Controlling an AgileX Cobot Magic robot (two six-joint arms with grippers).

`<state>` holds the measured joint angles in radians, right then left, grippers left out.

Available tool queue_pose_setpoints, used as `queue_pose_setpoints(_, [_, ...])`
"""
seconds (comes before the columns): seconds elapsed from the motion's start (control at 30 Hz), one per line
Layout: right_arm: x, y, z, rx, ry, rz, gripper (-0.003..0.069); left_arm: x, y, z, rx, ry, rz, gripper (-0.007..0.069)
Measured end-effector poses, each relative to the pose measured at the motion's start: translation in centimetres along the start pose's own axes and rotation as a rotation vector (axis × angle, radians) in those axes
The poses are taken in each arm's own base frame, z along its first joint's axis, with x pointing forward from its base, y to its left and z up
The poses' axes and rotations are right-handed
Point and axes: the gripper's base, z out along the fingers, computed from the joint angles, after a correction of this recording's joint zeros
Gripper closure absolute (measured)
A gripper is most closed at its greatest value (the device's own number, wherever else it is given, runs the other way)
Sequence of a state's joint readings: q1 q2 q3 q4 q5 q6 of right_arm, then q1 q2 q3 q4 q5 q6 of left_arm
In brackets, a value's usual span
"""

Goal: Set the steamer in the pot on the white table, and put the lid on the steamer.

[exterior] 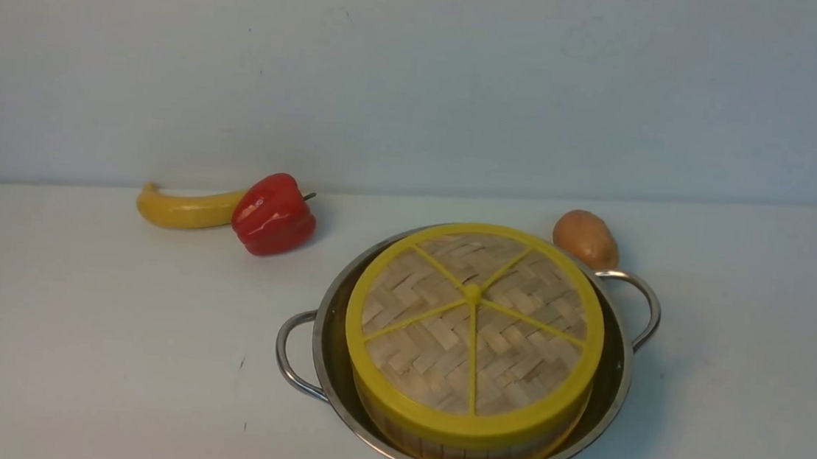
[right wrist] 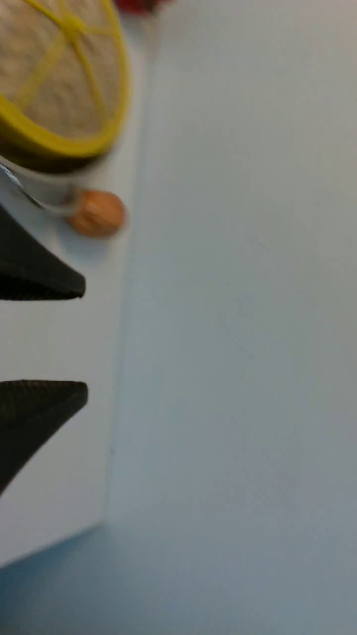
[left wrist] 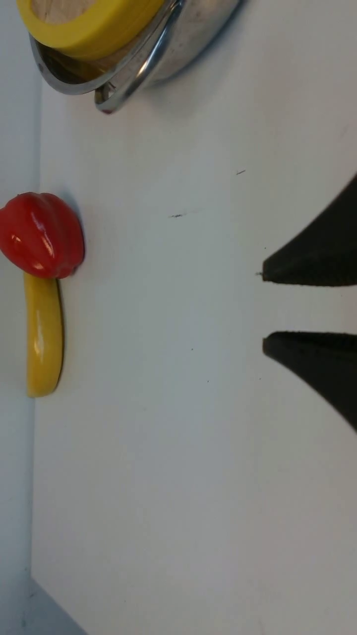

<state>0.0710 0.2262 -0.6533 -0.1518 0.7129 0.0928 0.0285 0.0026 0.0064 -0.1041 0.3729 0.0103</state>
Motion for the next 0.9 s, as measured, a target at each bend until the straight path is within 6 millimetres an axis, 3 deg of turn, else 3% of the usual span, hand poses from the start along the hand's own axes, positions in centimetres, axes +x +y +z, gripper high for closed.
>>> queue_pose_setpoints(0.1, [0.9,0.1,1.1,0.064,-0.098,0.045,0.041,0.0,0.0,0.0,0.0,0.0,0.0,0.0488])
queue_pose_setpoints(0.17, [2.4,0.2,2.0,0.07,-0.114,0.086,0.041,0.0,0.0,0.0,0.0,0.0,0.0,0.0482])
queue_pose_setpoints(0.27, [6.5,0.5,3.6,0.061,-0.057,0.144,0.041,0.0,0.0,0.0,0.0,0.0,0.0,0.0478])
queue_pose_setpoints(0.5, [12.5,0.9,4.5,0.053,0.045,0.163,0.041,0.0,0.0,0.0,0.0,0.0,0.004,0.0469])
queue_pose_setpoints(0.9, [15.5,1.2,3.9,0.051,0.024,0.156,0.041,0.0,0.0,0.0,0.0,0.0,0.004,0.0468])
